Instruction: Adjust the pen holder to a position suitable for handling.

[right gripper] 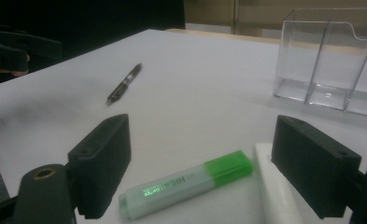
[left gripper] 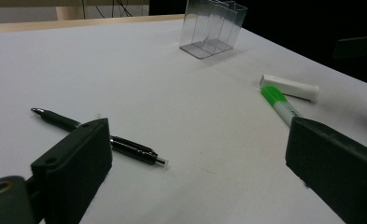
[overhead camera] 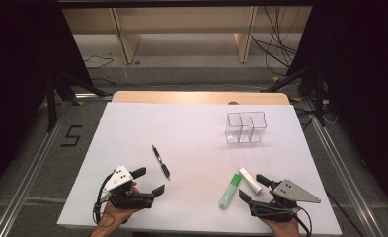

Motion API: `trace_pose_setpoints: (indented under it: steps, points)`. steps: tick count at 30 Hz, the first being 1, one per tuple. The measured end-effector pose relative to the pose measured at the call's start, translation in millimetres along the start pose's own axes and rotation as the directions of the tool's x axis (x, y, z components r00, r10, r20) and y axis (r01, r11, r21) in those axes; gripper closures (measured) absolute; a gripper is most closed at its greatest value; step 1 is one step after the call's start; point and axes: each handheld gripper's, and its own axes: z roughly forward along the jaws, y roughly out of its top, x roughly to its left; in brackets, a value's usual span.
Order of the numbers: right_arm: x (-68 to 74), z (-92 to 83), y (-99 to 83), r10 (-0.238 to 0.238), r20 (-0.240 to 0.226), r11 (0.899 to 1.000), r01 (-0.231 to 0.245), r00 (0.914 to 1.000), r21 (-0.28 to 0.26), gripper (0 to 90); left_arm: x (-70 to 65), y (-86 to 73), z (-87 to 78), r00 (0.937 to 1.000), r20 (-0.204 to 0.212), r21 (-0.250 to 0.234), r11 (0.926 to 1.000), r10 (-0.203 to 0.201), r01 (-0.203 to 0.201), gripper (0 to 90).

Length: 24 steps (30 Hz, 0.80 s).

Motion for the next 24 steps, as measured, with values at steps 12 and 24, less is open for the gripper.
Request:
trace_pose_setpoints:
  steps: [12, 24]
  points:
    - [-4.5, -1.4, 1.2, 0.002, 0.03, 1.0, -0.002, 0.9996, 0.009, 23.2, -0.7, 0.4, 1.7, 1.0, 0.004, 0.003, 1.0, 0.001, -0.001, 6.8]
    - [-32.6, 2.3, 21.6, -0.013, 0.1, 1.0, 0.012, 0.9949, 0.004, 26.7, 1.0, 0.1, 1.8, 1.0, -0.004, 0.005, 1.0, -0.002, 0.002, 7.2]
